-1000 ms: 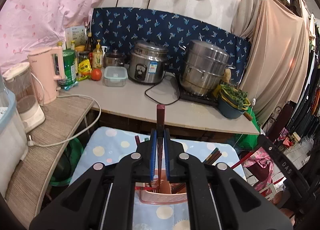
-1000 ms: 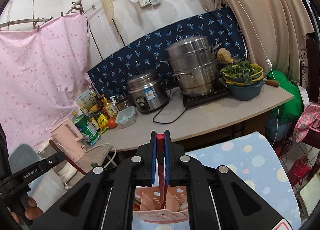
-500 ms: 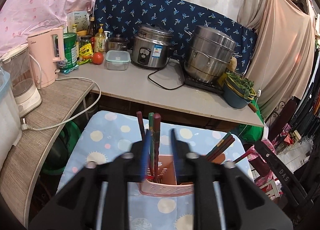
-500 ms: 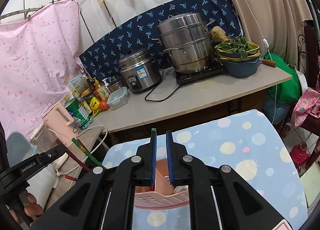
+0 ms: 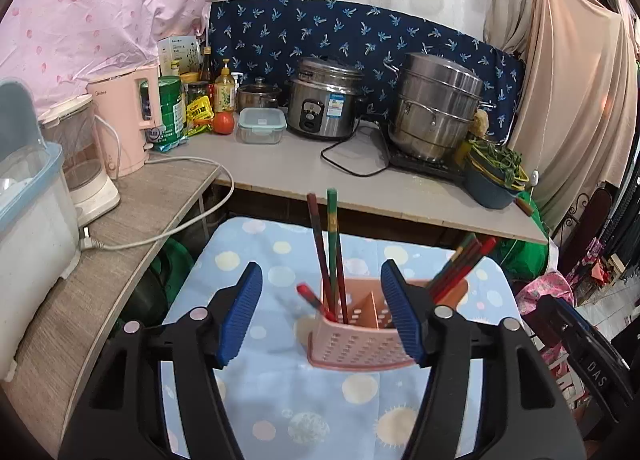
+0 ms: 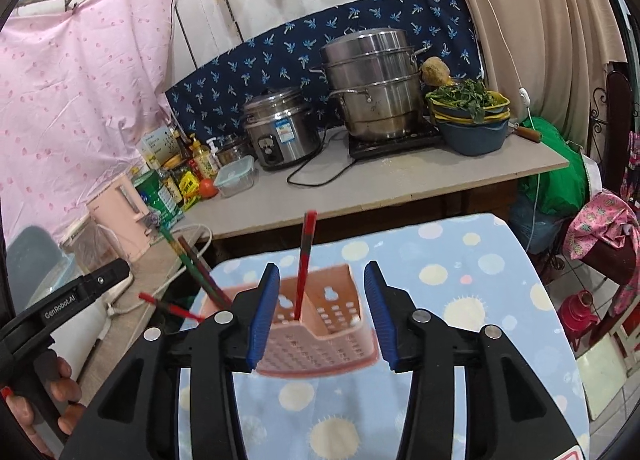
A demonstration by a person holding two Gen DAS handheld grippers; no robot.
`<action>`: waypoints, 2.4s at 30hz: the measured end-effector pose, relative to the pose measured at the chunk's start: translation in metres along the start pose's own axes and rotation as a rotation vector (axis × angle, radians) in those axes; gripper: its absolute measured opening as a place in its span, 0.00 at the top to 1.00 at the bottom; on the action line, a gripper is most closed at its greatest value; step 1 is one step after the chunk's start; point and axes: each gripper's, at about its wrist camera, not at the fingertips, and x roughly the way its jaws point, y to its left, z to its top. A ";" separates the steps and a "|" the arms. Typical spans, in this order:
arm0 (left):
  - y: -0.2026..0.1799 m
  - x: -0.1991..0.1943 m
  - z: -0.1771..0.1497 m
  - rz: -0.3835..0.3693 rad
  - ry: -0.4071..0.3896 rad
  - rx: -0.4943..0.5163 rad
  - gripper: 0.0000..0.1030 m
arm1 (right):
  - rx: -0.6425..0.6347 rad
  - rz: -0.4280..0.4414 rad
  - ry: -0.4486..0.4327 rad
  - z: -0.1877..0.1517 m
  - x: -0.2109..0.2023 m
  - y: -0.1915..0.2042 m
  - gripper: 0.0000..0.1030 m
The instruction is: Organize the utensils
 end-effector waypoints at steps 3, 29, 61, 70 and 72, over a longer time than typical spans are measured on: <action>0.000 -0.006 -0.014 0.018 0.013 0.015 0.43 | -0.025 -0.023 0.028 -0.016 -0.009 -0.001 0.58; -0.005 -0.032 -0.107 0.132 0.124 0.145 0.38 | -0.156 -0.125 0.154 -0.108 -0.046 0.006 0.57; -0.001 -0.033 -0.134 0.201 0.138 0.183 0.13 | -0.212 -0.145 0.172 -0.128 -0.048 0.022 0.18; 0.000 -0.028 -0.139 0.195 0.156 0.180 0.08 | -0.203 -0.154 0.181 -0.129 -0.044 0.019 0.15; 0.001 -0.026 -0.140 0.196 0.164 0.173 0.08 | -0.202 -0.153 0.183 -0.128 -0.043 0.019 0.14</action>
